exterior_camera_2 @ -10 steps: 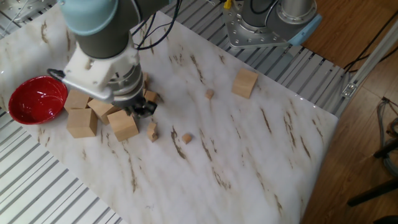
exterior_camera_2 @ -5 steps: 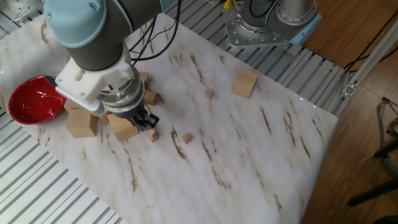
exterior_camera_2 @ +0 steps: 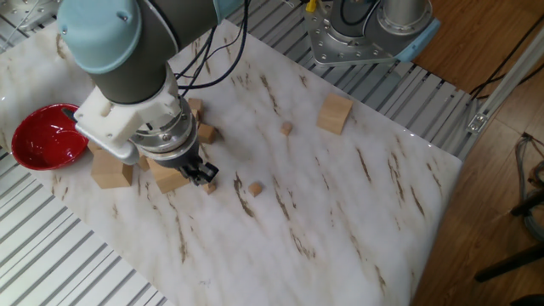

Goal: Stack the blocks in a vertical line of five

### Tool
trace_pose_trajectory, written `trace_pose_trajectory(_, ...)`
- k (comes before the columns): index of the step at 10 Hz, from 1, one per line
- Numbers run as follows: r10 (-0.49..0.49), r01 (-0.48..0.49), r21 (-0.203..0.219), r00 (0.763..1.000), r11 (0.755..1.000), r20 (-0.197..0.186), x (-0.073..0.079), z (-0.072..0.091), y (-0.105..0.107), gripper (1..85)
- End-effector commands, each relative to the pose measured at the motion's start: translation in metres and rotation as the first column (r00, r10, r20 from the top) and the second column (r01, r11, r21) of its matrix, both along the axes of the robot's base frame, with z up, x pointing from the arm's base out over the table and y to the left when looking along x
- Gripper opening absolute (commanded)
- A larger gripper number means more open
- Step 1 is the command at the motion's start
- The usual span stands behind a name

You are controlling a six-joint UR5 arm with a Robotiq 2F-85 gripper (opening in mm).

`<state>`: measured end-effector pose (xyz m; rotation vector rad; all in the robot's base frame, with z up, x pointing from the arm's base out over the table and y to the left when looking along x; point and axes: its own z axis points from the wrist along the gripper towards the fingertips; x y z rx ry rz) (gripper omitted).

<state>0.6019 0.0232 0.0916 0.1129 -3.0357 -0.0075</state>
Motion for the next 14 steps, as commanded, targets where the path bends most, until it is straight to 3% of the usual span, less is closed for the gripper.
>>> trace_pose_trajectory(1,0.002,-0.002,0.02,1.0,1.0,0.014,0.0,-0.002,0.001,18.0)
trace_pose_trajectory(7,-0.001,0.001,0.021,1.0,1.0,0.025,-0.013,-0.008,0.001,17.7)
trace_pose_trajectory(14,0.016,-0.016,0.009,1.0,1.0,0.026,-0.017,-0.014,-0.002,17.3)
